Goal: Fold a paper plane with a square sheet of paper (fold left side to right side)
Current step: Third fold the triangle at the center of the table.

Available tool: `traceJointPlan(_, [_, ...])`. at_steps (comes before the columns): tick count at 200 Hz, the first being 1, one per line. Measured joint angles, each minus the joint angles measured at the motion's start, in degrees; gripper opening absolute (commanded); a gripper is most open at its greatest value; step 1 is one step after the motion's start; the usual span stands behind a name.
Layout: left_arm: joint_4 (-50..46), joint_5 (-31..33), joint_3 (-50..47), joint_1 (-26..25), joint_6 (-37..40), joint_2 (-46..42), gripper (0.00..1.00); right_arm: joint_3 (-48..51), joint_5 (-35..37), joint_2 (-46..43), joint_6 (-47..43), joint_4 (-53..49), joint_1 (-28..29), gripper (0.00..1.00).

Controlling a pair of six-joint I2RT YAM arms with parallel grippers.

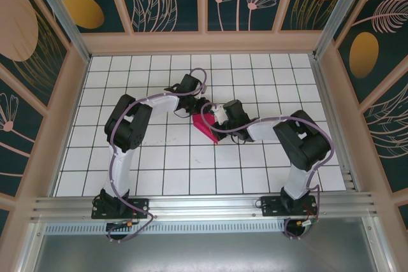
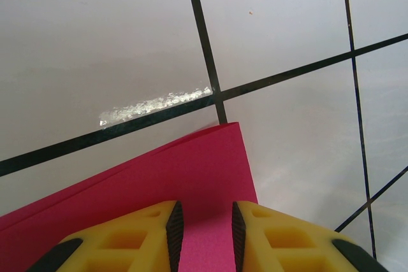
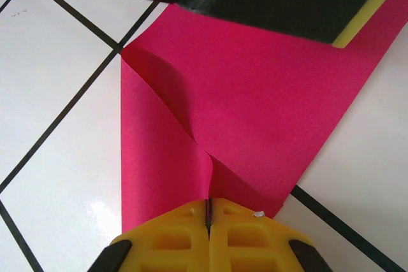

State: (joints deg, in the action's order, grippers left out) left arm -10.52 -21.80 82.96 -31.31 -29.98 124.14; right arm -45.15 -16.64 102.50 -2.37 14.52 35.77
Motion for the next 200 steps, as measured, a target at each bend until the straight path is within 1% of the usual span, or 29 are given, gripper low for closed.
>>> traceJointPlan(33, [0.0,0.1,0.0,0.0,0.0,0.0,0.31,-0.4,-0.7,0.4,0.3,0.0,-0.1,0.00])
traceJointPlan(82, [-1.0,0.2,0.9,-0.3,0.4,0.0,0.39,-0.6,-1.4,0.9,1.6,0.0,-0.1,0.00])
traceJointPlan(128, [-7.8,1.4,7.3,0.0,2.3,0.0,0.51,-0.6,-1.5,1.0,2.4,0.0,-0.1,0.00])
traceJointPlan(147, [-9.7,2.0,10.3,0.9,3.1,0.0,0.53,-0.7,-1.5,1.0,2.4,0.0,-0.1,0.00])
traceJointPlan(157, [-10.3,2.7,10.6,1.5,3.4,-0.4,0.51,-0.7,-1.5,1.0,2.4,0.0,-0.1,0.00])
traceJointPlan(172, [-10.8,3.3,8.9,2.5,3.4,-2.1,0.42,-0.9,-1.5,1.1,2.4,0.0,-0.1,0.00])
traceJointPlan(189, [-10.2,3.4,3.5,3.4,3.5,-6.2,0.33,-1.0,-1.6,1.3,2.5,0.0,-0.1,0.00])
traceJointPlan(200, [-9.3,2.4,-1.2,3.8,2.5,-10.0,0.29,-1.2,-1.7,1.4,2.5,0.0,-0.1,0.00])
